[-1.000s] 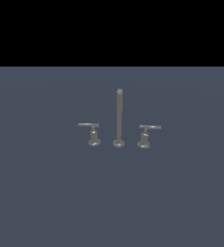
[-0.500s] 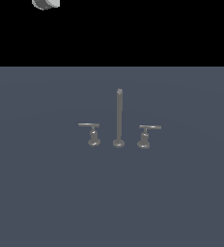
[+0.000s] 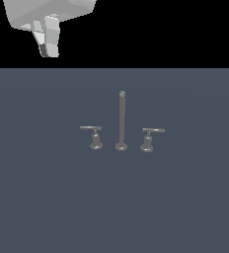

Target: Turn on the faucet by rotating a designated handle.

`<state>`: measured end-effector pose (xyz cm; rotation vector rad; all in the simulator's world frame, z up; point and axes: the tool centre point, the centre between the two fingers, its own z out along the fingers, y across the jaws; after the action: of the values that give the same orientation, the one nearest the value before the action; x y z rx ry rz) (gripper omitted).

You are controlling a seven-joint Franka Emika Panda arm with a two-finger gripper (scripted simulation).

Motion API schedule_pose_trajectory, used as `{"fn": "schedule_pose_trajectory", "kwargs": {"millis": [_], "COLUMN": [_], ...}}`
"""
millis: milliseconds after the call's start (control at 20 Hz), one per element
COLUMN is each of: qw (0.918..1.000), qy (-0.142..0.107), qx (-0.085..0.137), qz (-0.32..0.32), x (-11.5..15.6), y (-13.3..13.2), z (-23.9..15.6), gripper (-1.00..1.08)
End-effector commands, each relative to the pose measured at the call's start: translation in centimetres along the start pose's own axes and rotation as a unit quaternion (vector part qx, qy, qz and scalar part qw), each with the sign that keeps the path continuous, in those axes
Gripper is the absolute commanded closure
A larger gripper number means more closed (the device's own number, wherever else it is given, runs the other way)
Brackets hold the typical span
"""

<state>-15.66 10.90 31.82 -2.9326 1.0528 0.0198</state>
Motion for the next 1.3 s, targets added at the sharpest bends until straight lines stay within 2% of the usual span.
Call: {"fn": "schedule_pose_trajectory", "kwargs": {"millis": [0, 300, 650, 1250], "qw": [0.9996, 0.9962, 0.9882, 0.9654], "qy": [0.0, 0.001, 0.002, 0.006], "qx": [0.001, 0.001, 0.002, 0.0], "qz": [0.027, 0.087, 0.153, 0.261], "x": [0.5, 1.9, 3.7, 7.6], "y": [-1.1, -3.4, -5.7, -8.8], "z": [1.3, 4.2, 7.4, 12.7], "gripper": [1.08, 1.08, 1.08, 1.08]}}
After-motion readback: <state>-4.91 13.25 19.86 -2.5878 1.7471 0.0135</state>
